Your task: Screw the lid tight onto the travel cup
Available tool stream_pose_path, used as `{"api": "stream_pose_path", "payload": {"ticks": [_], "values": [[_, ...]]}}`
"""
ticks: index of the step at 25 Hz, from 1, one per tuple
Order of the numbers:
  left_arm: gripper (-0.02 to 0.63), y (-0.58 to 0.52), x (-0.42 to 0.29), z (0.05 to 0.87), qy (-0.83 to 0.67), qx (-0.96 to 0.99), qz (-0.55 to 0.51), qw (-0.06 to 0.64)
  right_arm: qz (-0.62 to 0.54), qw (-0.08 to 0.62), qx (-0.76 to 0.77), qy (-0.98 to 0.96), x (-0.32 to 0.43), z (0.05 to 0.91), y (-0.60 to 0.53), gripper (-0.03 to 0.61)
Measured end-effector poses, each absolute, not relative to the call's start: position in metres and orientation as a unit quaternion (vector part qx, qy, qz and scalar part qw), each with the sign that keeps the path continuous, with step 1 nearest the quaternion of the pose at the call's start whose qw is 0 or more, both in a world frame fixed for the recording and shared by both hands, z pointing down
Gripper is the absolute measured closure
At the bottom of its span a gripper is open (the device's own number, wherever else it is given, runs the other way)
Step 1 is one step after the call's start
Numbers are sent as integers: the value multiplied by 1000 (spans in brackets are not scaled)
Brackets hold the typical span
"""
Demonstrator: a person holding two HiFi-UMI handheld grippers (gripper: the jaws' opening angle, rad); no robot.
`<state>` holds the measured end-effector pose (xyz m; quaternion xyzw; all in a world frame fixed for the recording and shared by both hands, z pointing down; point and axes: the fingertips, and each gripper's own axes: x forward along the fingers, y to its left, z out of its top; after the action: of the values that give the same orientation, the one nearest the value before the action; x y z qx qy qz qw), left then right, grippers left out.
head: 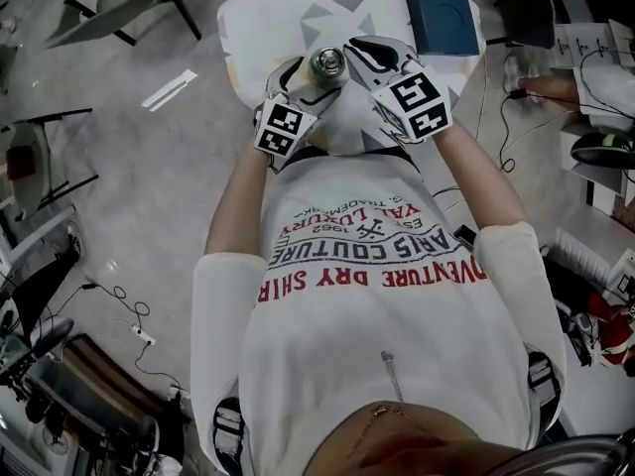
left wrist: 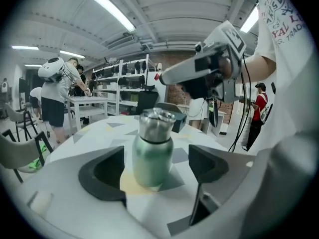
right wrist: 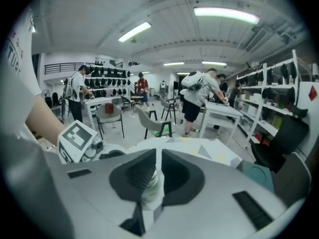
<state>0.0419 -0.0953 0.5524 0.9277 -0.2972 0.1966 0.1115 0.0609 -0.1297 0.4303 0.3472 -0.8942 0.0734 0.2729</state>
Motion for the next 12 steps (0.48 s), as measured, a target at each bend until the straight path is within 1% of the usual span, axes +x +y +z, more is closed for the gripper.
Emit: {"api": "stream_pose_path", "payload": {"ticks": [2,4,5,7,8,9,10,12], "values": [[206,-92,34,530,-309,931,170,98,65,258,364,-892,64,424,-129,556],[218,-92,25,506,-326,931,142,88,78,234,384,-890,69,417,-129,566],[258,-94,18,494,-340,928,131,83,88,217,396,-888,72,413,-130,566],[421,-98,7,472,-370,919,113,73,99,179,413,-888,79,403,-132,568],[440,-100,3,461,-381,917,99,70,99,160,417,-889,81,397,-133,568],[442,-102,0,449,-389,915,84,69,95,144,418,-892,83,391,-133,568],[467,-105,-3,436,-398,912,71,68,89,132,419,-894,85,384,-133,568],[560,-111,-9,411,-420,904,53,58,75,115,422,-896,87,372,-133,568]]}}
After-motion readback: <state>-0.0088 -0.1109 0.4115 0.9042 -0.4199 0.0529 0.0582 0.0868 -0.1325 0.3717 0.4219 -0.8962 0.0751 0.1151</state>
